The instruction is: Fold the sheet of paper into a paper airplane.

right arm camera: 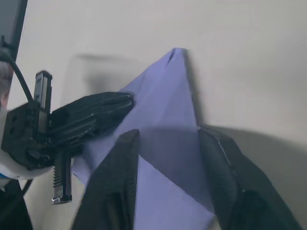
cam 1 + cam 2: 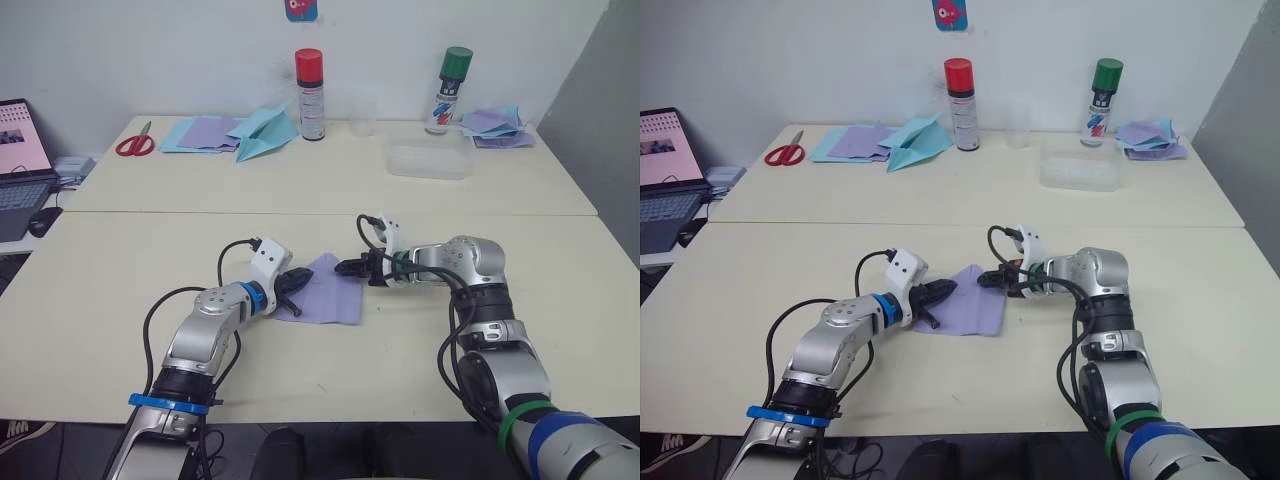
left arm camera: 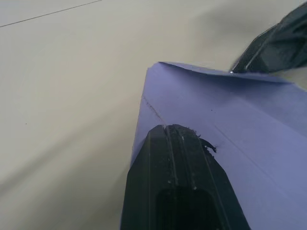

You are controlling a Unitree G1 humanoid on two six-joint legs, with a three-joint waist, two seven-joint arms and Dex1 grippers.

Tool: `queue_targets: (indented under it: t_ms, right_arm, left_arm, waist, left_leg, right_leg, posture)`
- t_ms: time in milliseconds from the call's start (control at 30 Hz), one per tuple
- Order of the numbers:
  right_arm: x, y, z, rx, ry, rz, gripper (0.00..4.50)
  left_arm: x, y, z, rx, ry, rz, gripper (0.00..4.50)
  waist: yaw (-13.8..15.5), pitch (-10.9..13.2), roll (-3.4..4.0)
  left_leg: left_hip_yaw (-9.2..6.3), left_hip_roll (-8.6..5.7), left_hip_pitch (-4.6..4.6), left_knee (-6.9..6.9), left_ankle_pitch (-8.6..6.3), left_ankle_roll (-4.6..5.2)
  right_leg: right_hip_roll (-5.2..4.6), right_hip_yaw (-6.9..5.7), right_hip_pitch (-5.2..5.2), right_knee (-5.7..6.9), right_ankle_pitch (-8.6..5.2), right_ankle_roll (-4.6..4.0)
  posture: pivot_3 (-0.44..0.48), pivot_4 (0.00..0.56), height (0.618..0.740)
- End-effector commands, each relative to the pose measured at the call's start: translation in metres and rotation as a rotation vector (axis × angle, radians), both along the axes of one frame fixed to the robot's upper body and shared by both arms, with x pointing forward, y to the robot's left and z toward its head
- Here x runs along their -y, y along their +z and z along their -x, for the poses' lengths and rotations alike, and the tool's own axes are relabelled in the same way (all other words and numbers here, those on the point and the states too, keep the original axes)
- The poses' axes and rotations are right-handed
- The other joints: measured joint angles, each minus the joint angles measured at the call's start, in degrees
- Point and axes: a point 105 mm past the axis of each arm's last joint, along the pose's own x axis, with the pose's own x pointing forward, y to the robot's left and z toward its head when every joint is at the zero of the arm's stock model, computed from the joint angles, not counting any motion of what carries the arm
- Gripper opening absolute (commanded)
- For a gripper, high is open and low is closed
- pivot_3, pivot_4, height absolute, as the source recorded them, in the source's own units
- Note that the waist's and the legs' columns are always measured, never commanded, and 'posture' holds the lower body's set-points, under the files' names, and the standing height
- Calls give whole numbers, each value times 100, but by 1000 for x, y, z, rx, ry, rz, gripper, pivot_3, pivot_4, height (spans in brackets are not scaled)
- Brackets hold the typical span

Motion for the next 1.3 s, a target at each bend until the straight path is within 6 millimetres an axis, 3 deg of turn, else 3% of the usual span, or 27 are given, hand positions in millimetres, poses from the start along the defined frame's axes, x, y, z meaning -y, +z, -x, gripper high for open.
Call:
queue_targets:
  t_ms: [33, 100, 233, 367, 467, 700, 833, 1000, 1100, 1300]
  right_arm:
    - [-1, 0, -2, 58, 14, 26, 639]
    - [1, -5, -3, 69, 9, 52, 24]
    - [7, -12, -5, 148, 38, 125, 24]
    - [9, -1, -5, 188, 64, 101, 24]
    - [7, 7, -3, 169, 73, 59, 24]
    - [31, 24, -9, 110, 4, 23, 24]
    - [33, 37, -10, 65, -12, -41, 24]
    - [40, 34, -8, 37, -22, -24, 24]
    - [47, 34, 9, -21, 2, -57, 532]
    - [51, 26, 43, -92, 53, -209, 2615]
  left_arm:
    - [-3, -26, 8, -93, 12, -37, 0]
    - [-3, -26, 8, -93, 12, -38, 0]
    - [-3, -26, 8, -94, 11, -42, 0]
    - [-3, -26, 7, -93, 11, -44, 0]
    - [-3, -26, 7, -93, 9, -46, 0]
    - [-2, -27, 6, -89, 5, -45, 0]
    - [-2, -28, 7, -90, 5, -45, 0]
    - [-2, -29, 8, -91, 2, -48, 0]
    - [-2, -28, 7, -88, 3, -48, 0]
    - [-5, -30, 10, -90, 8, -52, 0]
  waist:
    - [-1, 0, 0]
    - [-2, 0, 0]
    - [-3, -1, 0]
    - [-1, -1, -1]
    - [0, -1, -1]
    - [7, 1, 0]
    - [5, 1, 0]
    - [8, 2, 1]
    - [12, 2, 1]
    - [2, 2, 0]
  left_leg:
    - [0, 0, 0, 0, 0, 0]
    - [0, 1, 1, 0, 0, 0]
    - [-2, 0, 4, 0, 0, 0]
    - [-2, 0, 5, 1, 0, 0]
    - [0, 1, 4, 1, 0, 0]
    - [-1, 0, 1, 1, 0, 0]
    - [0, 0, 2, 0, 0, 0]
    - [-3, 1, 1, 0, 0, 0]
    - [-2, 0, -2, 0, 0, 0]
    - [-2, 1, -3, -2, 0, 0]
  right_leg:
    - [0, 0, 0, 0, 0, 0]
    - [0, -1, 0, 0, 0, 0]
    - [0, -3, 2, 1, 0, 0]
    - [0, -3, 3, 2, 0, 0]
    - [0, 0, 3, 1, 0, 0]
    - [-3, -1, 1, 0, 0, 0]
    - [-4, -1, 0, 0, 0, 0]
    - [-5, -4, 1, 0, 0, 0]
    - [-5, -3, 0, -1, 0, 0]
    - [-12, -1, 1, -4, -3, 5]
  posture:
    - [0, 150, 740]
    - [0, 150, 740]
    - [0, 150, 740]
    - [0, 150, 740]
    - [0, 150, 740]
    - [0, 150, 740]
    - [0, 150, 740]
    - [0, 150, 740]
    - [0, 150, 740]
    - [0, 150, 740]
